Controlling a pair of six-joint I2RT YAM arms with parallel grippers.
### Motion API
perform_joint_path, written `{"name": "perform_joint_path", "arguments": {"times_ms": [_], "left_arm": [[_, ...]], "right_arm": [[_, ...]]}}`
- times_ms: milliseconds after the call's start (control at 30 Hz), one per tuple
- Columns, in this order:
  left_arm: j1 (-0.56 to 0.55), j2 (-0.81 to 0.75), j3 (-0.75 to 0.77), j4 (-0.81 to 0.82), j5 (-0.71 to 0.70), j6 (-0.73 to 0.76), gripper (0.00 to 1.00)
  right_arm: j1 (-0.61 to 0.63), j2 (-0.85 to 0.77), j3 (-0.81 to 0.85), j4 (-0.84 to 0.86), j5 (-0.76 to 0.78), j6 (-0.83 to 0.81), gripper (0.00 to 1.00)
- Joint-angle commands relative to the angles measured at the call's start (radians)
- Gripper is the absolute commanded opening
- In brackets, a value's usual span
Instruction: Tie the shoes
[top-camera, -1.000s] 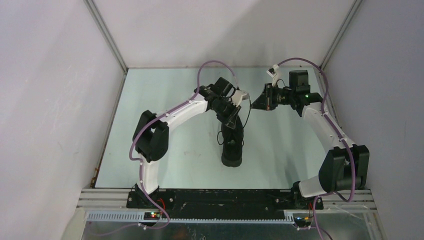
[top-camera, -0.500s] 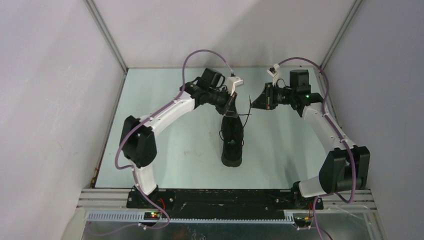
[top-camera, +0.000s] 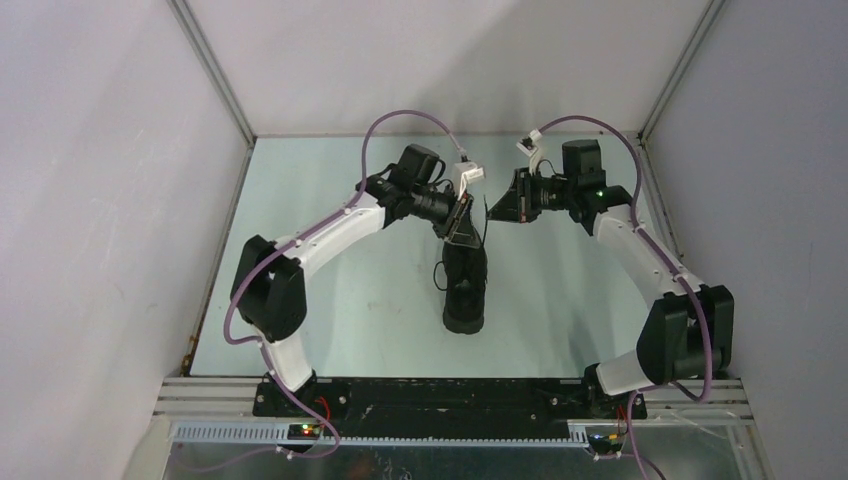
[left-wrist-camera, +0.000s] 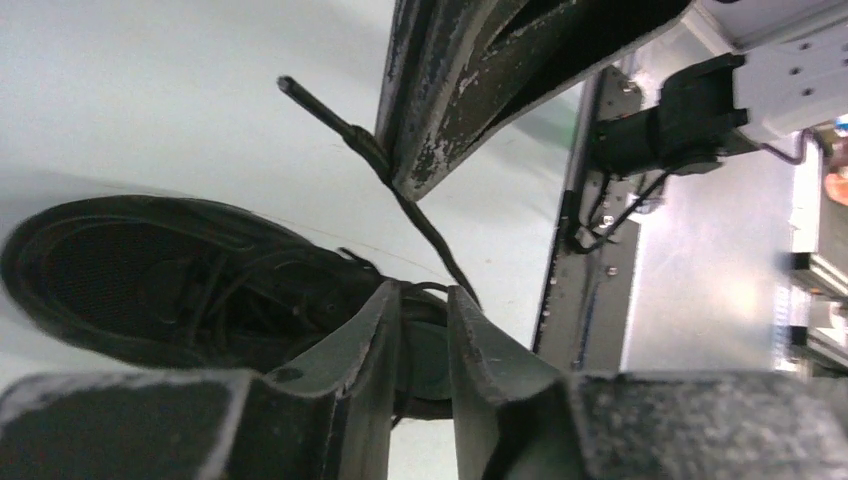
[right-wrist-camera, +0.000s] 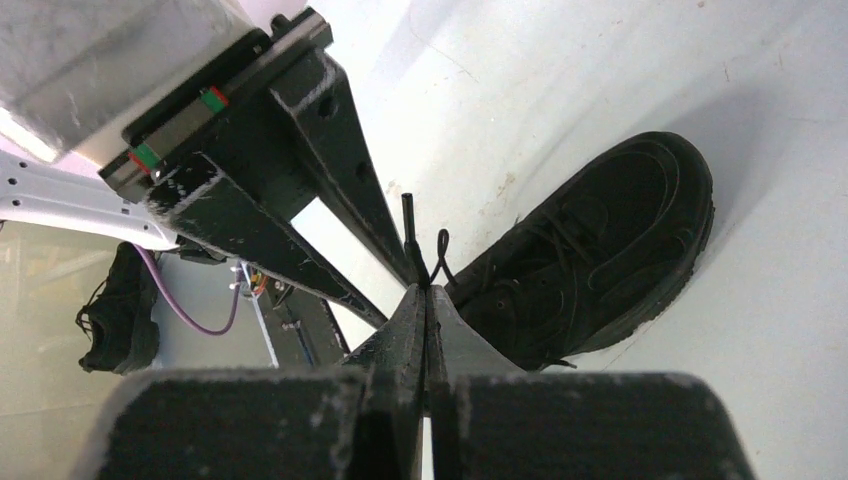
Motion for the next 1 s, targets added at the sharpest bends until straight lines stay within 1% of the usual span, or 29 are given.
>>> {"name": "perform_joint_path", "arguments": {"times_ms": [0, 33, 67, 133, 200, 267, 367, 467, 567, 667, 800, 900, 933, 967], "left_arm": [[0.014, -0.022, 0.000, 0.038, -0.079, -0.008, 0.34], [0.017, -0.023, -0.001, 0.026, -0.091, 0.010, 0.37], [0.018, -0.022, 0.002, 0.015, -0.095, 0.029, 0.38], [0.014, -0.017, 0.009, -0.033, -0.088, 0.072, 0.39], [0.004, -0.013, -0.001, -0.044, -0.085, 0.092, 0.39], [-0.008, -0.010, -0.022, -0.036, -0.083, 0.102, 0.36], [-0.036, -0.006, -0.035, -0.060, -0.094, 0.139, 0.28], [-0.073, -0.015, -0.056, -0.085, -0.137, 0.178, 0.26], [-0.096, -0.034, -0.081, -0.077, -0.202, 0.187, 0.30], [-0.111, -0.038, -0.087, -0.098, -0.227, 0.212, 0.34], [-0.139, -0.044, -0.114, -0.103, -0.280, 0.230, 0.37], [-0.159, -0.045, -0.139, -0.076, -0.339, 0.234, 0.38], [-0.162, -0.044, -0.141, -0.072, -0.358, 0.234, 0.37], [-0.164, -0.041, -0.143, -0.066, -0.363, 0.233, 0.33]], "right_arm": [[0.001, 0.014, 0.027, 0.011, 0.016, -0.009, 0.00], [-0.004, 0.012, 0.027, 0.006, 0.018, -0.020, 0.00], [-0.008, 0.010, 0.028, -0.006, 0.018, -0.027, 0.00], [-0.020, 0.004, 0.028, -0.023, 0.019, -0.047, 0.00], [-0.038, -0.006, 0.027, -0.035, 0.016, -0.051, 0.00], [-0.055, -0.021, 0.026, -0.048, 0.011, -0.050, 0.00], [-0.070, -0.067, 0.010, -0.065, 0.002, -0.054, 0.00], [-0.079, -0.106, -0.006, -0.092, -0.004, -0.074, 0.00], [-0.083, -0.125, -0.024, -0.105, -0.006, -0.080, 0.00], [-0.091, -0.140, -0.036, -0.094, -0.009, -0.072, 0.00], [-0.095, -0.148, -0.045, -0.082, -0.011, -0.060, 0.00], [-0.094, -0.150, -0.049, -0.077, -0.013, -0.055, 0.00], [-0.095, -0.151, -0.050, -0.076, -0.014, -0.055, 0.00], [-0.096, -0.150, -0.052, -0.074, -0.014, -0.052, 0.00]]}}
